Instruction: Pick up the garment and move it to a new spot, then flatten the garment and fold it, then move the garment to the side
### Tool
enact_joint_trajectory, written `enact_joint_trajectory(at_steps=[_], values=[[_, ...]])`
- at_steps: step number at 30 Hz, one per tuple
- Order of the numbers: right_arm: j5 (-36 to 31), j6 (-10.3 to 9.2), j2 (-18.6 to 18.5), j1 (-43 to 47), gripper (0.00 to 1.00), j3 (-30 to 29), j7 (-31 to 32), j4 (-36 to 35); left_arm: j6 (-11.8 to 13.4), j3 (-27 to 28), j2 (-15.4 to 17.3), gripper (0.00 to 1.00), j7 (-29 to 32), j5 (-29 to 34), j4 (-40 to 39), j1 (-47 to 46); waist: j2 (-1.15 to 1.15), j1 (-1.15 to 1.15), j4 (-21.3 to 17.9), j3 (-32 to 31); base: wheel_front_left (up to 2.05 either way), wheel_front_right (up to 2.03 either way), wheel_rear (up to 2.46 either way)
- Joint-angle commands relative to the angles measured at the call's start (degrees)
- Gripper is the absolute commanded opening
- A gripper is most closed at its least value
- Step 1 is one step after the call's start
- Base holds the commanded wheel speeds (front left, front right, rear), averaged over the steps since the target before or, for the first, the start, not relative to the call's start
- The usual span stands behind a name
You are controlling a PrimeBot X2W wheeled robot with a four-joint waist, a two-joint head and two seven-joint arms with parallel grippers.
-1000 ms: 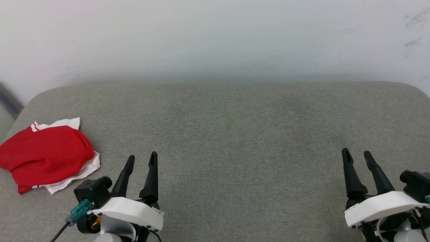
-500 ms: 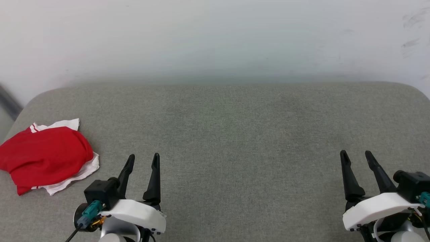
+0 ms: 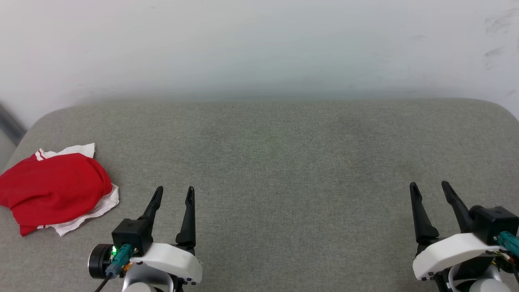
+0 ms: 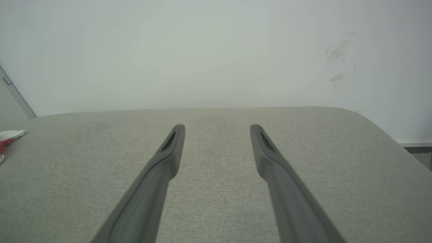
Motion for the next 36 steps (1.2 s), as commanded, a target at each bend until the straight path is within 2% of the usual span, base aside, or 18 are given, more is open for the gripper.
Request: enact_joint_trajectory(at_steps=[1,14,20,27,36], values=[[-1.4,-0.02,0.2,0.0,1.0,-0.1,-0.4,-0.5,0.1,0.0,-0.2,1.0,-0.5,1.1,0.1,-0.5,0.0,0.0,0.0,0.0,0.0,0.0,0.0],[-4.5,-0.02,0.3,0.0,1.0,-0.6,-1.1,-0.4,0.2,0.7,-1.0,1.0,-1.8,5.1,1.9,-0.8,0.0,0.0,0.3,0.1,0.0,0.0,0.0],[-5.7,-0.02,0.4,0.8,1.0,-0.4,-1.5,-1.0,0.5,1.2,-1.8,1.0,-2.3,6.3,3.0,-1.1,0.0,0.0,2.1,0.1,0.0,0.0,0.0],[-6.7,-0.03,0.4,1.4,1.0,2.1,-1.0,-3.0,1.3,2.5,-2.3,1.0,-3.0,8.2,3.8,-1.7,0.0,0.0,7.5,0.5,0.0,0.0,0.0],[-4.6,-0.03,0.4,1.9,1.0,5.2,0.1,-6.2,1.9,6.3,-1.7,1.0,-2.9,7.4,3.3,-1.0,0.0,0.0,16.4,0.9,0.0,0.0,0.0]])
